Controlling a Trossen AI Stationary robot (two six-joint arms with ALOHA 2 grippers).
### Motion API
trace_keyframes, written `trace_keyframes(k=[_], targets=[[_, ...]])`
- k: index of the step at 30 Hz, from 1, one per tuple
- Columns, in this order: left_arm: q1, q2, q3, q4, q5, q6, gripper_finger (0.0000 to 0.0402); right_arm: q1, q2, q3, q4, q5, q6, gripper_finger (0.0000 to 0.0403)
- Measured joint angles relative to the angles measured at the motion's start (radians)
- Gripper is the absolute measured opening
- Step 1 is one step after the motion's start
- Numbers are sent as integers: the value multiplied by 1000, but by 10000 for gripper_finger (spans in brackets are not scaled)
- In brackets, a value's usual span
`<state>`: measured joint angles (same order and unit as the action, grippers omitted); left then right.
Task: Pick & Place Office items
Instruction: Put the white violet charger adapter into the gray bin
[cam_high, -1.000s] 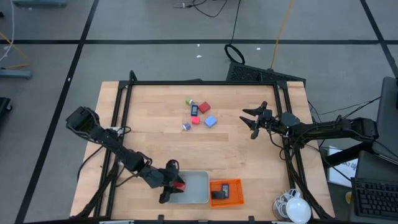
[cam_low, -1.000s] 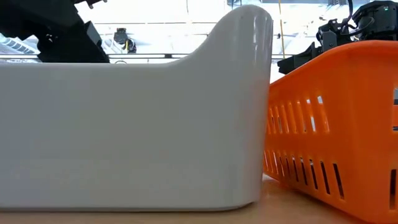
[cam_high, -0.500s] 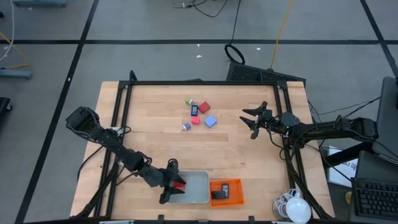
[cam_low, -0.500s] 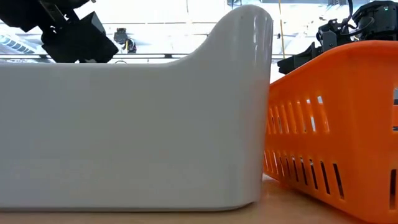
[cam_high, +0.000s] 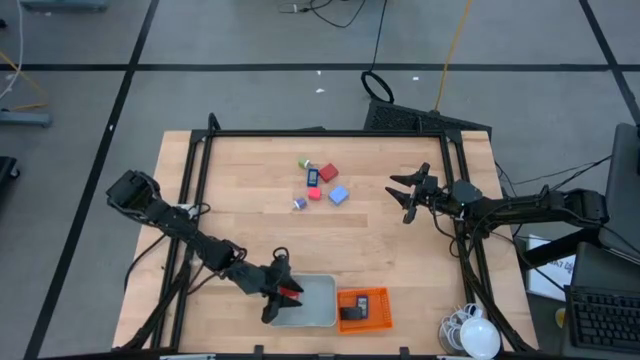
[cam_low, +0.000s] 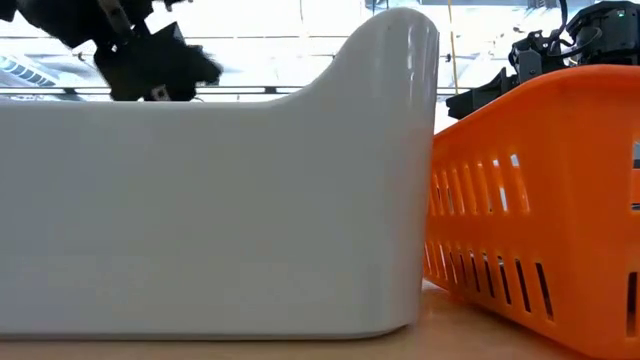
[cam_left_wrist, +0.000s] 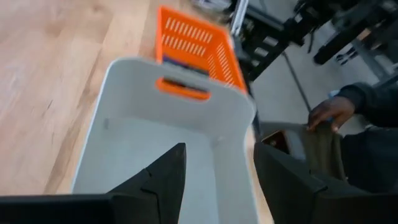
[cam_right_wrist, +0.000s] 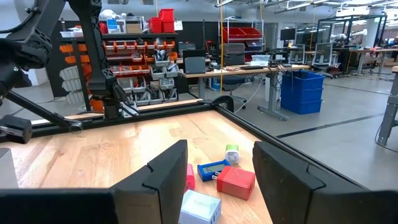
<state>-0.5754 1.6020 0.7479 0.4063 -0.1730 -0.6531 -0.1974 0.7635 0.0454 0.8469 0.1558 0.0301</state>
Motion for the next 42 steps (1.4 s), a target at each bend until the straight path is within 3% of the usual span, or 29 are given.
trace_keyframes(k=[7,18,28,38,42], targets=[[14,0,0,134,0,82,175,0,0,0,0,0,0,171],[65,-3,0,315,13,222,197,0,0,0,0,0,0,171],[159,-165,2,246,45,325,204,0,0,0,0,0,0,171],[254,-328,2,191,-114,552,170,0,0,0,0,0,0,171],[289,-348,2,197,-126,641,158,0,0,0,0,0,0,171]])
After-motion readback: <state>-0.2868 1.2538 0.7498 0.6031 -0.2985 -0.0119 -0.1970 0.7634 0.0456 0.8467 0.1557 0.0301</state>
